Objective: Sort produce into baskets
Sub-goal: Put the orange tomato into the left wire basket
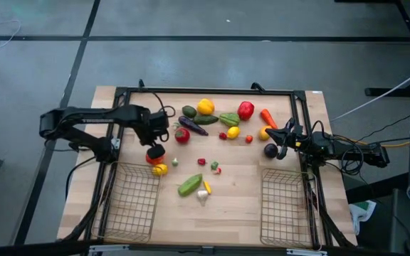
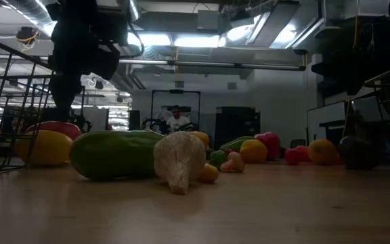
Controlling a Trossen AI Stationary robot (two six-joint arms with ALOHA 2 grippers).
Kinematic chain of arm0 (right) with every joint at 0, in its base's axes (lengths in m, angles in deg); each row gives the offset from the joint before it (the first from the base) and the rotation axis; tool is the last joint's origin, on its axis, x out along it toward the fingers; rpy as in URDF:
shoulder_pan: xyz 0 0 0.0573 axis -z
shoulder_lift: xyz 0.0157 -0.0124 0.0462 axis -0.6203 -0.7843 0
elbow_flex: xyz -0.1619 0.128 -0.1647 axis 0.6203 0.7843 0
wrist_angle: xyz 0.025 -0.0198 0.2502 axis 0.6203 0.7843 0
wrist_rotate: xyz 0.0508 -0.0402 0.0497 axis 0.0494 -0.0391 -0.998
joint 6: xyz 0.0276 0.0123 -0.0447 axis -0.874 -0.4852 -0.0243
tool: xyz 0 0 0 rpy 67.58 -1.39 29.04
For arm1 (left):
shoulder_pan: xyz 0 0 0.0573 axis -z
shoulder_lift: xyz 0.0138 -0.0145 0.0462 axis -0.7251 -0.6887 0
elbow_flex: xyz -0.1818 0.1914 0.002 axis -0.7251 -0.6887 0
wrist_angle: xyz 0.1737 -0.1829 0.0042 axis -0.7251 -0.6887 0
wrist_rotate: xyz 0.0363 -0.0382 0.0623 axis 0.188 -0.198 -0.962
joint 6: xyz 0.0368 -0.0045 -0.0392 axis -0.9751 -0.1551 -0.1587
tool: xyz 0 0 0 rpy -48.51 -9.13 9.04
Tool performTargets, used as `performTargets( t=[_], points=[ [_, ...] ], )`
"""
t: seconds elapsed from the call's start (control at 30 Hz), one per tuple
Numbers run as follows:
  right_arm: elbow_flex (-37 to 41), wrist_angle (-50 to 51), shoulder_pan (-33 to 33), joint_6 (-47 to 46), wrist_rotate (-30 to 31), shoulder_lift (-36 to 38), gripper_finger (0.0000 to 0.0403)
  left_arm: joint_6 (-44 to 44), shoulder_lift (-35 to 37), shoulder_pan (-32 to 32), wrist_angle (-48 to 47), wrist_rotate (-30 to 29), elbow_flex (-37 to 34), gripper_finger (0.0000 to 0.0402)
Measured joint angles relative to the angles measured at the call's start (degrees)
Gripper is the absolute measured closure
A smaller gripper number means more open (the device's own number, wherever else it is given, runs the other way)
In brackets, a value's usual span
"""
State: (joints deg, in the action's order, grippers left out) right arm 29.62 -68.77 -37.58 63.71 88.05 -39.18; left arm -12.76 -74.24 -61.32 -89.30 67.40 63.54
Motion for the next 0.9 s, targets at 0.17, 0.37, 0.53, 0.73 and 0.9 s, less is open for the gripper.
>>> performTargets(
  t=[0.17, 0.37, 0.53, 0.73, 0.9],
  points=[
    [0.01, 0.0, -0.01, 0.0, 0.0, 0.0, 0.0402, -0.42, -2.14, 1.36, 0.29, -1.07, 0.0, 0.0066],
    [0.01, 0.0, 0.01, 0.0, 0.0, 0.0, 0.0402, -1.7, -4.24, 1.83, 1.32, -3.38, 0.0, 0.0066],
    [-0.01, 0.0, 0.02, 0.0, 0.0, 0.0, 0.0402, -1.9, -5.43, 1.83, 2.01, -3.39, -0.11, 0.0066],
    [0.01, 0.0, 0.02, 0.0, 0.0, 0.0, 0.0402, -3.11, -5.75, 1.85, 2.06, -3.34, -0.12, 0.0066],
    [-0.01, 0.0, -0.01, 0.0, 0.0, 0.02, 0.0402, -3.67, -5.75, 1.03, 2.03, -0.25, -0.13, 0.0066]
  ],
)
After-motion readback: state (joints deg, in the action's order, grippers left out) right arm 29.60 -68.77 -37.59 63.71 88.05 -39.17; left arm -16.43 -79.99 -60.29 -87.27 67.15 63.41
